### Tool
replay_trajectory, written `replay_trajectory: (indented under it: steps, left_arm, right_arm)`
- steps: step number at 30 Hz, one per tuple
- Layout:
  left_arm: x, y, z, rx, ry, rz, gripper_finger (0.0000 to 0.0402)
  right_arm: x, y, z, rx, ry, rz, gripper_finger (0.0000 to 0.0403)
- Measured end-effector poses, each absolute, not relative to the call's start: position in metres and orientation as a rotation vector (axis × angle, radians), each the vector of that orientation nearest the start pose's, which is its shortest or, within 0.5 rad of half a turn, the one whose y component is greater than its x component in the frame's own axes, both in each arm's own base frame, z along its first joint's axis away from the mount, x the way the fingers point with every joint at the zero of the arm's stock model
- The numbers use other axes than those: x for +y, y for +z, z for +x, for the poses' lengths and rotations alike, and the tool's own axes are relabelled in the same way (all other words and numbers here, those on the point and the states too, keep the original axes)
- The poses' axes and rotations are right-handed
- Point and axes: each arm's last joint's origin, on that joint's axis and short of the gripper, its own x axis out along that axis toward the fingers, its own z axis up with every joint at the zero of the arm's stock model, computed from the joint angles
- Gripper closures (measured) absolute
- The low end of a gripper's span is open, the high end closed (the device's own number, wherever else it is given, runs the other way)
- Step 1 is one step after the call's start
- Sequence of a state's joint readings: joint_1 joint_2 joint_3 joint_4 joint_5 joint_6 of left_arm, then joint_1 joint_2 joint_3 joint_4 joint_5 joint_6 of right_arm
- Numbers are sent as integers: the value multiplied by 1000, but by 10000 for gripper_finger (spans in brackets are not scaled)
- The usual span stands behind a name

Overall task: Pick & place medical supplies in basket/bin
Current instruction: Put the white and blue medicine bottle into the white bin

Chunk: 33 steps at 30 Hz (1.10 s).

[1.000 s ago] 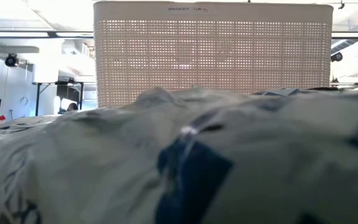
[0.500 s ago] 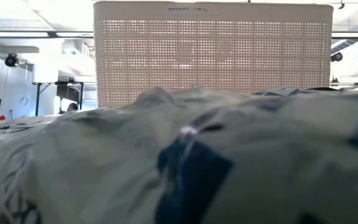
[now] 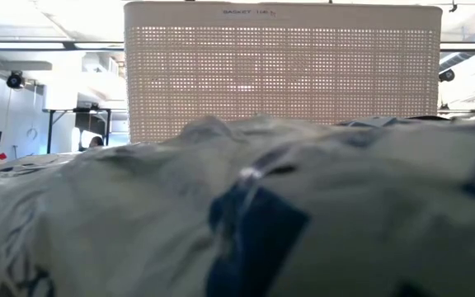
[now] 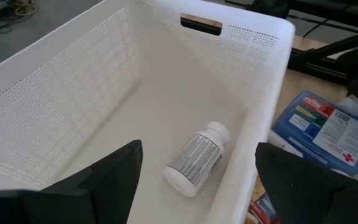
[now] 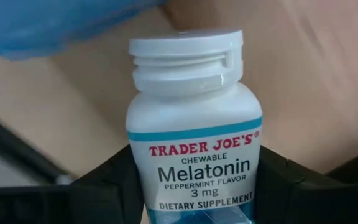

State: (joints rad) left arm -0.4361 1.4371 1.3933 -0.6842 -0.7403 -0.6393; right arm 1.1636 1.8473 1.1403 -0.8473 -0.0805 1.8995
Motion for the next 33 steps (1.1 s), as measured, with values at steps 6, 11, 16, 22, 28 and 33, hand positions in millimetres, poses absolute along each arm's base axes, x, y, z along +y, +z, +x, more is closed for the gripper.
replay_trajectory:
  steps: [6, 11, 16, 22, 28, 33]
  left_arm:
    - [-107, 354, 280, 492, 463, -180, 109]
    - [-107, 354, 280, 502, 451, -139, 109]
    - [-107, 353, 280, 513, 444, -107, 109]
    - [-107, 352, 280, 513, 443, -106, 109]
    - [-107, 352, 280, 509, 447, -132, 109]
    - [-107, 352, 280, 509, 446, -132, 109]
  right_arm:
    - [294, 188, 125, 1440, -557, 791, 209]
    - [278, 232, 120, 1246, -590, 983, 209]
    - [246, 274, 128, 987, -512, 1076, 204]
    - [197, 323, 141, 454, -436, 1075, 202]
    - [152, 368, 160, 137, -422, 908, 200]
    - [106, 372, 193, 239, -481, 793, 200]
